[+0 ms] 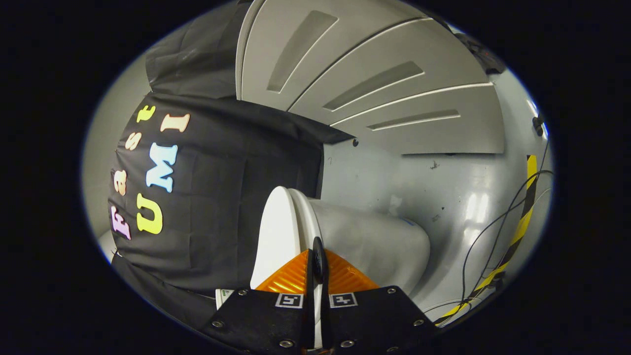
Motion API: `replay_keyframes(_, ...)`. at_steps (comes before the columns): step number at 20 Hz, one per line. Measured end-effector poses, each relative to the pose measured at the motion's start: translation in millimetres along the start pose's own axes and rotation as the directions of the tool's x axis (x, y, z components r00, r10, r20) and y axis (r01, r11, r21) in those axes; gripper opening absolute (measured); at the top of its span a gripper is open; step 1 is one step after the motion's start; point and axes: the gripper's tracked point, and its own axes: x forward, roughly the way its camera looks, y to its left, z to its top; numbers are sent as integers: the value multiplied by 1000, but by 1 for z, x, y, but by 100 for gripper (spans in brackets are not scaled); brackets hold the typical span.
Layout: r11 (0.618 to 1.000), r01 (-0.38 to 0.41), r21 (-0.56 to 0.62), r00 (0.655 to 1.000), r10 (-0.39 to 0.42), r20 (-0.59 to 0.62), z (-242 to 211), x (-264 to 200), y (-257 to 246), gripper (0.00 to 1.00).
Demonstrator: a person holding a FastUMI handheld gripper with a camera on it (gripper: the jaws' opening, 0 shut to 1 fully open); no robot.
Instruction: Open the toilet lid.
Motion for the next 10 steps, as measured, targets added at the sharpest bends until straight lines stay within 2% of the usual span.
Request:
replay_keyframes(2,1000,14,-8,1000,-14,-5,-1,0,0,1)
replay_keyframes(5,999,40,-13,999,-41,-28,-2,0,2,0)
replay_keyframes(10,992,48,-119,998,-52,-33,4,-11,34,0)
